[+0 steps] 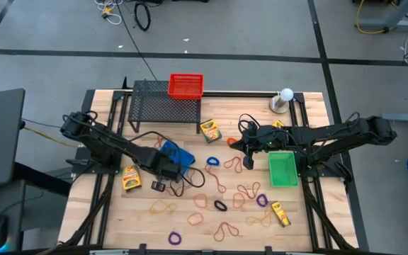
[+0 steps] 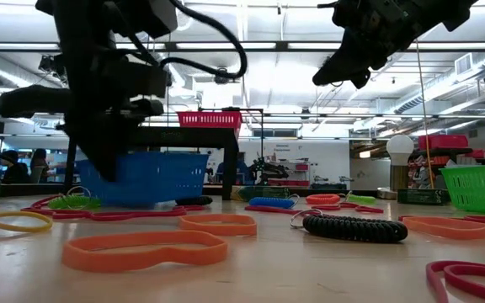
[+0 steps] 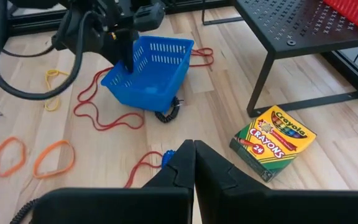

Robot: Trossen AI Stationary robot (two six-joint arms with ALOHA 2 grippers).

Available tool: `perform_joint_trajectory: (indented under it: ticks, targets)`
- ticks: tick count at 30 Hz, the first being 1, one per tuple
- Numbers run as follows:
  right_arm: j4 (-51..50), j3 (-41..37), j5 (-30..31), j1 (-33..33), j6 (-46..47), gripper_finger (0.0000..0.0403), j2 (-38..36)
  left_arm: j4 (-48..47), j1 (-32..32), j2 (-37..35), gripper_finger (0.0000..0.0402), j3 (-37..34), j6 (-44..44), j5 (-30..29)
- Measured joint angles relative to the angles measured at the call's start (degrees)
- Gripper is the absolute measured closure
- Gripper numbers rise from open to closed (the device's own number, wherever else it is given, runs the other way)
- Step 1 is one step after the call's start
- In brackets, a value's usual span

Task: Pick & Place Office Desk Supplies
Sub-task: Put the blue bin on the shelf

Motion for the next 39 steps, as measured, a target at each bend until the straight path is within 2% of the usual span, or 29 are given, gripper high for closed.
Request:
perform_joint_trajectory:
  ticks: [3, 11, 17, 20, 24, 28, 31, 39]
  targets:
    - [0.00, 0.00, 0.19, 0.00, -0.46, 0.0396, 0.00, -0.65, 0.28, -0.04, 0.0388, 1.59, 1.39, 1.62]
    - [-0.02, 0.00, 0.66, 0.00, -0.85, 0.0396, 0.00, -10.61, 1.40, -1.64, 0.0392, 11.21, 1.37, 2.14]
    - [-0.02, 0.00, 0.63, 0.00, -0.87, 0.0396, 0.00, -20.80, 1.40, -7.53, 0.0392, 21.17, -1.76, 2.07]
    - [0.02, 0.00, 0.63, 0.00, -0.87, 0.0396, 0.00, -26.33, 1.36, -10.50, 0.0392, 26.78, -4.97, 0.16]
    - [0.39, 0.00, 0.61, -0.01, -0.87, 0.0396, 0.02, -36.18, 2.57, -12.00, 0.0392, 34.29, -7.84, -6.97]
    - [0.72, 0.00, 0.59, 0.00, -0.87, 0.0396, 0.02, -42.30, 8.24, -12.32, 0.0392, 39.31, -9.27, -9.50]
    - [0.90, 0.00, 0.57, 0.00, -0.87, 0.0396, 0.02, -42.76, 13.37, -14.08, 0.0392, 39.83, -6.72, -9.91]
    - [0.90, 0.00, 0.44, 0.00, -0.90, 0.0396, 0.02, -45.34, 28.40, -19.47, 0.0392, 36.86, 9.09, -8.45]
